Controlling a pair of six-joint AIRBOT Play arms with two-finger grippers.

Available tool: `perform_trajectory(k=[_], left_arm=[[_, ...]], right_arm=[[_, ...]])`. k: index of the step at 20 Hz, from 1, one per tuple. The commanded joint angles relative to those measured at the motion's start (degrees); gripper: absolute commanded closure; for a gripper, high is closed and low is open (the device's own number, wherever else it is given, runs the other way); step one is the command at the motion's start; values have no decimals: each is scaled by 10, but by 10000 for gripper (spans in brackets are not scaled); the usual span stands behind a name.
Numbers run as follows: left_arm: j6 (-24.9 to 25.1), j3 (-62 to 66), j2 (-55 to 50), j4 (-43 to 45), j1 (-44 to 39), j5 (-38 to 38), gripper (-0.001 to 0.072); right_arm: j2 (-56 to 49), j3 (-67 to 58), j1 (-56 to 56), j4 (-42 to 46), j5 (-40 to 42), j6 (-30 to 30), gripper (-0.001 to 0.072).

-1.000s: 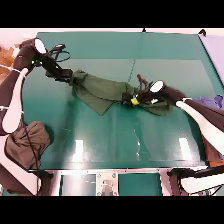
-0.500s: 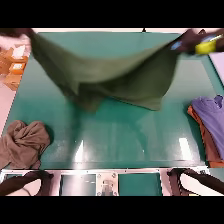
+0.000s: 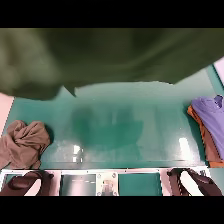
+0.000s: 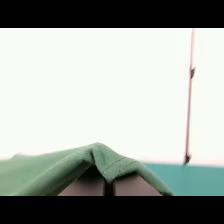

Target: Fold the shirts.

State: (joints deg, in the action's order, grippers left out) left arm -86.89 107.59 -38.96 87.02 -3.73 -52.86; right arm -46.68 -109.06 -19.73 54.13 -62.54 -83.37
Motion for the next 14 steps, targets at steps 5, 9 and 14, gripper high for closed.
perform_trajectory(k=[5,9,14], left_arm=[[-1,1,-176,-107,0,-155,682],[9,1,-396,-187,0,-195,681],[45,1,-642,-276,0,-31,681]], right_arm=[[-56,121,-2,-16,13,27,697],[-169,262,11,-16,31,46,697],[-397,307,24,-59,76,63,697]])
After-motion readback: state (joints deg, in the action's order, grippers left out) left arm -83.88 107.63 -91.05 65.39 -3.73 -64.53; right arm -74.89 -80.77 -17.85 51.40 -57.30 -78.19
